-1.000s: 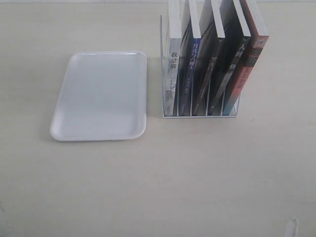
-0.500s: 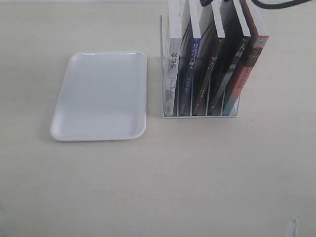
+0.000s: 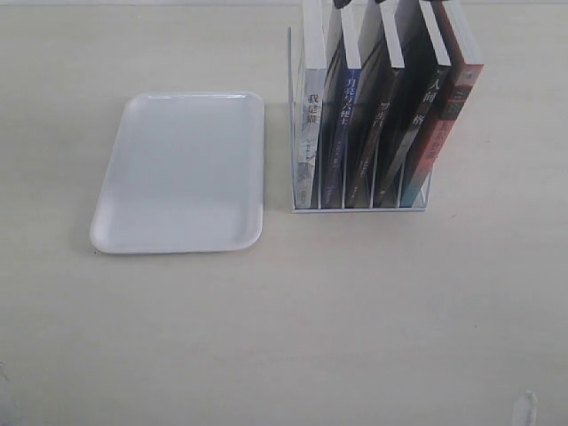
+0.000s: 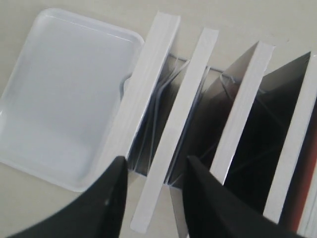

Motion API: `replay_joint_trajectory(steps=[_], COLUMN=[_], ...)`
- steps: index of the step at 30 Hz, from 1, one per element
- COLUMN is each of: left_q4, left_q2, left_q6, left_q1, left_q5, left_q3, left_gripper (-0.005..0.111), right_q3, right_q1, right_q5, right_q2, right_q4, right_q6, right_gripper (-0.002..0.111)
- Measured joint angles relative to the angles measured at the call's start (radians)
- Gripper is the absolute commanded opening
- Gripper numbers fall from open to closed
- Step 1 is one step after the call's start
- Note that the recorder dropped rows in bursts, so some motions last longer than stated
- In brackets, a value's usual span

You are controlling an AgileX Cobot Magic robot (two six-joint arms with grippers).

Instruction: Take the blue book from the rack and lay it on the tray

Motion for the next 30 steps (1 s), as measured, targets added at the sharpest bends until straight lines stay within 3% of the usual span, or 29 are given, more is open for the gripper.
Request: replay_joint_trajectory(steps=[30], left_q4=[0.000], left_q2=[0.000], left_q6=[0.000], left_q1=[0.000], left_q5=[0.000], left_q3=[0.000], left_gripper=[0.006], right_q3=[-0.007], right_q1=[0.000], right_q5=[0.045], right_q2=[0.047], right_q4=[0.002], right_q6=[0.033], right_gripper=[0.036])
